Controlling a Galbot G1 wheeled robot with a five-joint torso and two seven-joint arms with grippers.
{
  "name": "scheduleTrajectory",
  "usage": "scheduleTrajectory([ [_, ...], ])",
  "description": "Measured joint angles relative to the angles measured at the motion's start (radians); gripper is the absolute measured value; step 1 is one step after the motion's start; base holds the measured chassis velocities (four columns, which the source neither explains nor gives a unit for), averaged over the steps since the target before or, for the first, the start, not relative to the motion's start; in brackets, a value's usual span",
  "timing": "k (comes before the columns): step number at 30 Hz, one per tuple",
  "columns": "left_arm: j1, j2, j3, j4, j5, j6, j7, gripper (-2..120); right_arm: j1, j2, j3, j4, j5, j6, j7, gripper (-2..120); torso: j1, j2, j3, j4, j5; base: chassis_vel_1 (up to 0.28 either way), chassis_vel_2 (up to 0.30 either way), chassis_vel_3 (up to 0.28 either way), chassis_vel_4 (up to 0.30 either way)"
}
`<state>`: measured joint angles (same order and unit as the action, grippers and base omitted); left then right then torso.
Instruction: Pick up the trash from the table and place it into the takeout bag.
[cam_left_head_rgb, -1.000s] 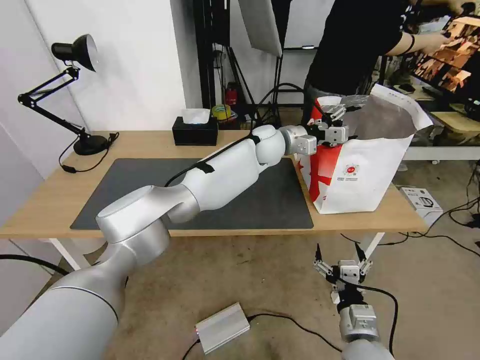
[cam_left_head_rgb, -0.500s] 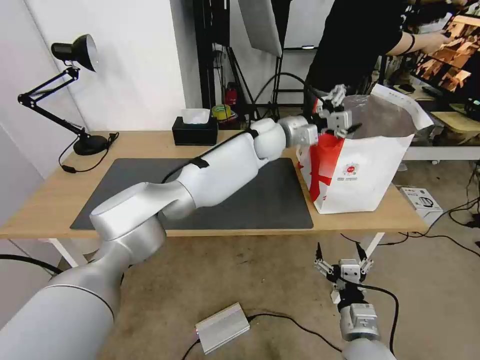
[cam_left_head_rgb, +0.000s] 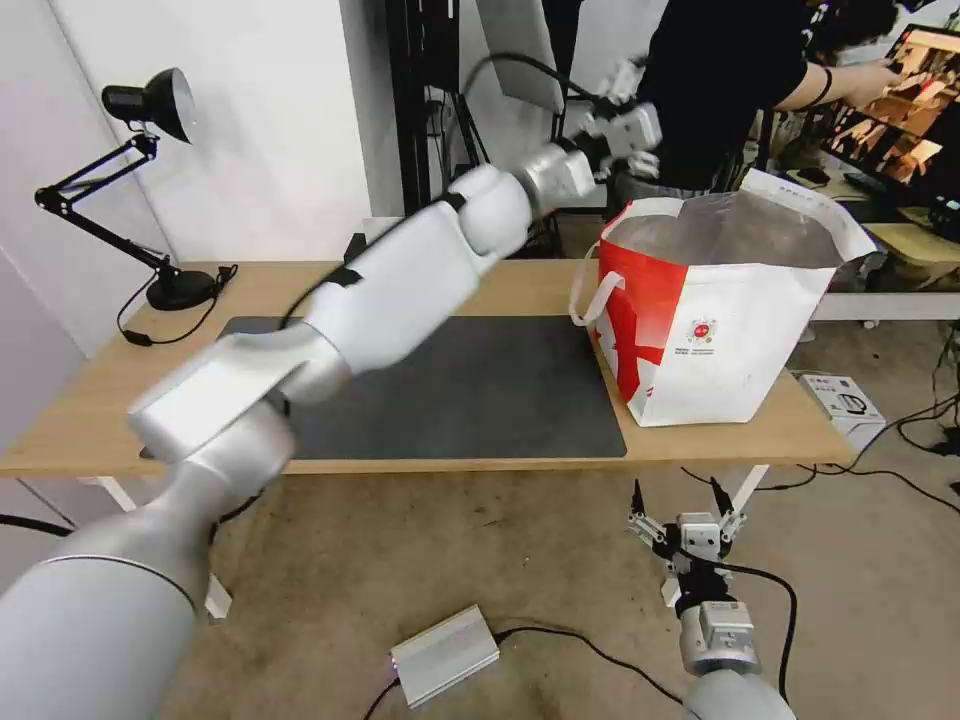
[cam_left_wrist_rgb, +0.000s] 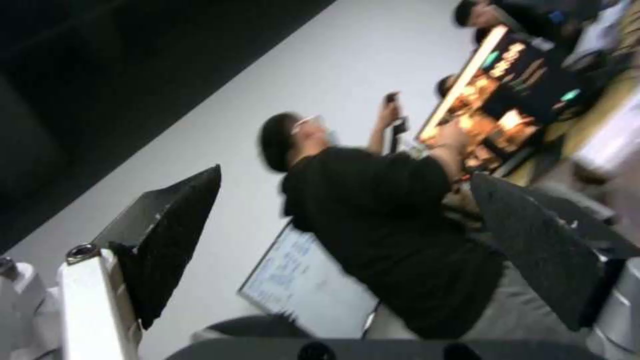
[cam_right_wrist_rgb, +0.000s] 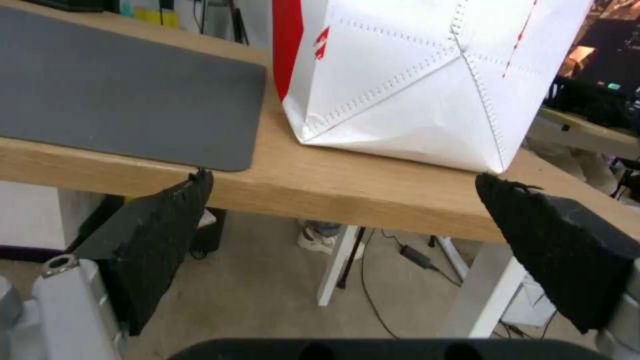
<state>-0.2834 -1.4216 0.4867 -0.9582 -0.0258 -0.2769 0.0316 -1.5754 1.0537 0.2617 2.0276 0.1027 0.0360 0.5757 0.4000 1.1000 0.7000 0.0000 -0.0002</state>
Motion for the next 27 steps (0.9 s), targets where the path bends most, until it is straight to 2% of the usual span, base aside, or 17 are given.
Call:
scheduleTrajectory([
  [3,-0.013,0.033,-0.019,-0.003,-0.008,0.001,0.000,100,0.001,0.000,0.001,0.000,0.001,0.000,0.000,100,0.000,0.000,0.000,-0.0002,0.0000,0.000,0.000,0.000,0.000],
  [7,-0.030,0.152,-0.025,-0.063,-0.062,0.030,0.000,100,0.002,0.000,0.002,0.000,0.002,-0.001,0.000,100,0.000,0.000,0.000,0.0000,-0.0002,0.000,0.000,0.000,0.000],
  [8,-0.030,0.152,-0.025,-0.063,-0.062,0.030,0.000,100,0.002,0.000,0.002,0.000,0.002,-0.001,0.000,100,0.000,0.000,0.000,0.0000,-0.0002,0.000,0.000,0.000,0.000],
  [10,-0.030,0.196,-0.025,-0.089,-0.075,0.040,0.000,100,0.003,0.000,0.002,0.000,0.002,-0.001,0.000,100,0.000,0.000,0.000,0.0005,-0.0004,0.000,0.000,0.000,0.000],
  [13,-0.024,0.312,-0.028,-0.168,-0.113,0.073,0.001,100,0.005,0.000,0.002,0.000,0.002,-0.001,0.000,100,0.000,0.000,0.000,0.0003,-0.0003,0.000,0.000,0.000,0.000],
  [14,-0.024,0.312,-0.028,-0.168,-0.113,0.073,0.001,100,0.005,0.000,0.002,0.000,0.002,-0.001,0.000,100,0.000,0.000,0.000,0.0003,-0.0003,0.000,0.000,0.000,0.000],
  [17,-0.007,0.431,-0.046,-0.253,-0.154,0.100,0.001,100,0.005,-0.002,0.003,0.000,0.003,-0.001,0.000,100,0.000,0.000,0.000,-0.0003,-0.0001,0.000,0.000,0.000,0.000],
  [18,-0.007,0.431,-0.046,-0.253,-0.154,0.100,0.001,100,0.005,-0.002,0.003,0.000,0.003,-0.001,0.000,100,0.000,0.000,0.000,-0.0003,-0.0001,0.000,0.000,0.000,0.000],
  [21,0.032,0.539,-0.088,-0.336,-0.181,0.133,0.001,100,0.005,-0.004,0.006,0.000,0.004,-0.001,0.000,100,0.000,0.000,0.000,0.0002,-0.0003,0.000,0.000,0.000,0.000],
  [23,0.039,0.549,-0.094,-0.345,-0.182,0.137,0.001,100,0.005,-0.004,0.006,0.000,0.004,-0.001,0.000,100,0.000,0.000,0.000,0.0002,-0.0003,0.000,0.000,0.000,0.000],
  [25,0.132,0.647,-0.175,-0.452,-0.206,0.184,-0.006,100,0.011,-0.006,0.006,0.000,0.006,-0.001,0.000,100,0.000,0.000,0.000,-0.0001,-0.0001,0.000,0.000,0.000,0.000],
  [26,0.171,0.675,-0.203,-0.486,-0.220,0.203,-0.015,100,0.014,-0.006,0.006,0.000,0.006,-0.001,0.001,100,0.000,0.000,0.000,-0.0003,0.0004,0.000,0.000,0.000,0.000],
  [27,0.250,0.717,-0.254,-0.536,-0.238,0.219,-0.024,100,0.016,-0.007,0.006,0.001,0.007,-0.001,0.001,100,0.000,0.000,0.000,-0.0001,0.0004,0.000,0.000,0.000,0.000],
])
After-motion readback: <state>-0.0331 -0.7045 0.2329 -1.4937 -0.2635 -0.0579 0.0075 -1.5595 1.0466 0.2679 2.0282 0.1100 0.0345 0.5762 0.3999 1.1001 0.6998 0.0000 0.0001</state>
